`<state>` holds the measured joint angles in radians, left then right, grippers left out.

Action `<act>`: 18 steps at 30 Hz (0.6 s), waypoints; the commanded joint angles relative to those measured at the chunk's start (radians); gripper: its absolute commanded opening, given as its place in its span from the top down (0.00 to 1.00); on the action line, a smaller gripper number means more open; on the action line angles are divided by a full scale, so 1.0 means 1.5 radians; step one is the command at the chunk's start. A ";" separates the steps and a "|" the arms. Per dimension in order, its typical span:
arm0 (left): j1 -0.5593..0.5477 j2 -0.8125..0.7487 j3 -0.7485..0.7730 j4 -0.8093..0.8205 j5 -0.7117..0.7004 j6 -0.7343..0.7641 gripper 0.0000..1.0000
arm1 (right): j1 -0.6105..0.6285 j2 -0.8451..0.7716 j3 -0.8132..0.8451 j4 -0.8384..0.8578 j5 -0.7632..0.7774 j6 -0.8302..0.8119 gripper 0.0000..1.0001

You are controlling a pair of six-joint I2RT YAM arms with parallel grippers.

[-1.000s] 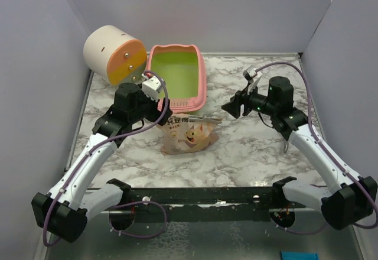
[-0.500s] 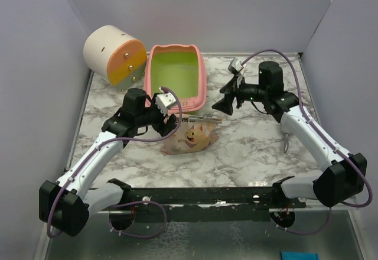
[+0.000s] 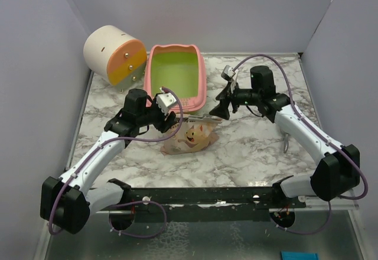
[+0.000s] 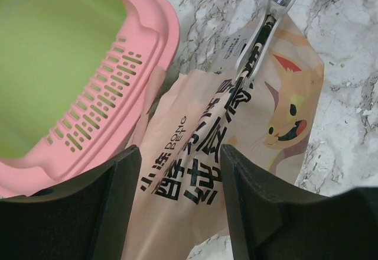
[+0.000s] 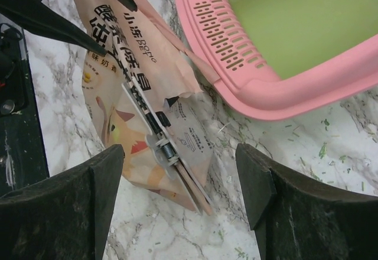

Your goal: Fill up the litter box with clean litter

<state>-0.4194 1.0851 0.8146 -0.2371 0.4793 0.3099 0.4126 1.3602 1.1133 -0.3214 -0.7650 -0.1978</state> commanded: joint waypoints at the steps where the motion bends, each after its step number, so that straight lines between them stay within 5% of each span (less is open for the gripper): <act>1: -0.002 0.024 -0.001 0.017 0.031 0.011 0.46 | 0.007 0.022 0.013 0.013 -0.009 -0.036 0.23; 7: -0.002 0.040 0.013 0.007 0.057 0.007 1.00 | 0.023 0.026 -0.004 0.029 -0.014 -0.049 0.24; 18: -0.002 0.005 -0.001 0.039 0.057 0.000 1.00 | 0.049 0.082 -0.003 0.027 0.018 -0.070 0.29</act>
<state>-0.4194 1.1355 0.8150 -0.2344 0.5320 0.3119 0.4744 1.4414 1.1110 -0.3069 -0.7631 -0.2741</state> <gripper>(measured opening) 0.018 0.726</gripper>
